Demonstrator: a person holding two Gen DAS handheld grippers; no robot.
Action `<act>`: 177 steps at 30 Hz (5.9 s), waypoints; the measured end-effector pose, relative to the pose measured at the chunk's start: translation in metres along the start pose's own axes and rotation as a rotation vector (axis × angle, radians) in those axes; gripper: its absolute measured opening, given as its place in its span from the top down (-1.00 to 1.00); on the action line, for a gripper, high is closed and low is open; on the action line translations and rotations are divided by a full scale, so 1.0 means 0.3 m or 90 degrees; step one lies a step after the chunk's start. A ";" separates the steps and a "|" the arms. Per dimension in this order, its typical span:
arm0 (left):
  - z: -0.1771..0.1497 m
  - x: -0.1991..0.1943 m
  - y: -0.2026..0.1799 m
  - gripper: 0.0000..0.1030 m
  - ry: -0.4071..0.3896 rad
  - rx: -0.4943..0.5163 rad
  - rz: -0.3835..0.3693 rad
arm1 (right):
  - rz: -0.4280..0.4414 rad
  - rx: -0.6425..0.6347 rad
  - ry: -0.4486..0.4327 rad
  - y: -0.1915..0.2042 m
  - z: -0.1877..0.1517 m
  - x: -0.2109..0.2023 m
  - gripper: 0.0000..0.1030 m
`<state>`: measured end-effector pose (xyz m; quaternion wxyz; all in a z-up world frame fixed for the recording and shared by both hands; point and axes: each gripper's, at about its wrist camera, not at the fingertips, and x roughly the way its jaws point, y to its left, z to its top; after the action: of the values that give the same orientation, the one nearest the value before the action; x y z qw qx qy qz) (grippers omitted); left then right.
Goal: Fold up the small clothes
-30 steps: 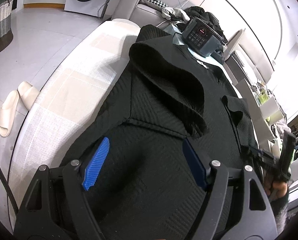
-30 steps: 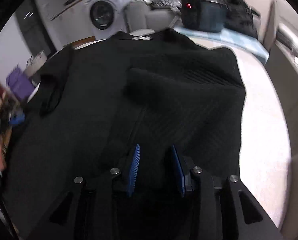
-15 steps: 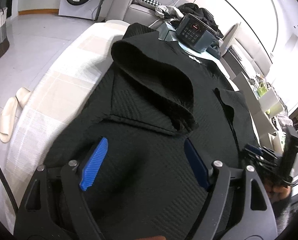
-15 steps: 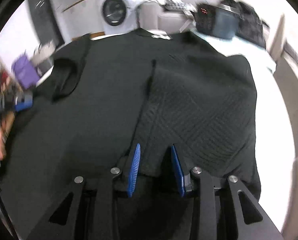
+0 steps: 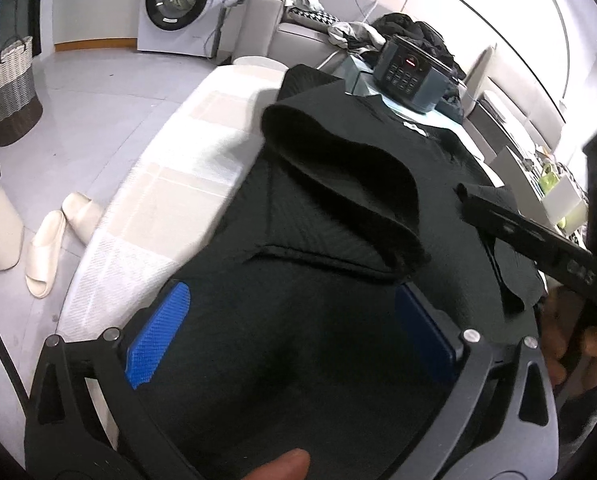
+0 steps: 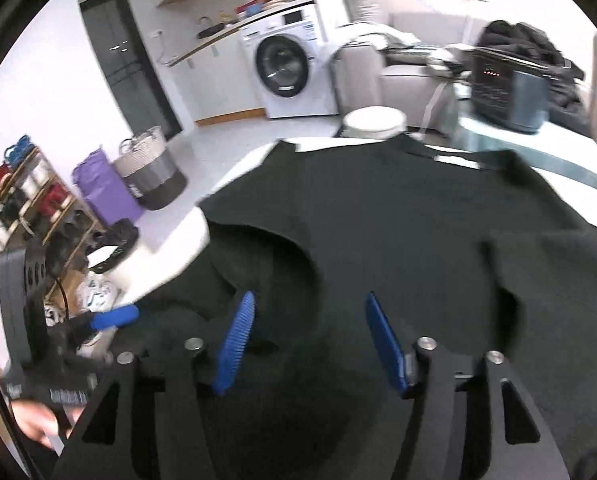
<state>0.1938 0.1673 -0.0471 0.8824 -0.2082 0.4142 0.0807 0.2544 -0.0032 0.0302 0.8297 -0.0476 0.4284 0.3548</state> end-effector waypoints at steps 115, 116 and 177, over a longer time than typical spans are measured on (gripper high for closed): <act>-0.130 -0.048 0.092 0.90 0.034 0.014 0.022 | -0.346 0.230 0.010 -0.754 -0.474 -0.448 0.80; -0.132 -0.047 0.090 0.90 0.034 0.016 0.024 | -0.344 0.235 0.010 -0.756 -0.472 -0.447 0.80; -0.692 -0.716 0.237 -0.64 0.021 0.076 0.018 | -0.246 0.190 -0.054 -0.203 -1.070 -0.984 -0.67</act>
<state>-0.1117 0.1478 -0.0226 0.8852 -0.1505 0.4354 0.0645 -0.0371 -0.3333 0.0347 0.8973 0.0094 0.4237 0.1237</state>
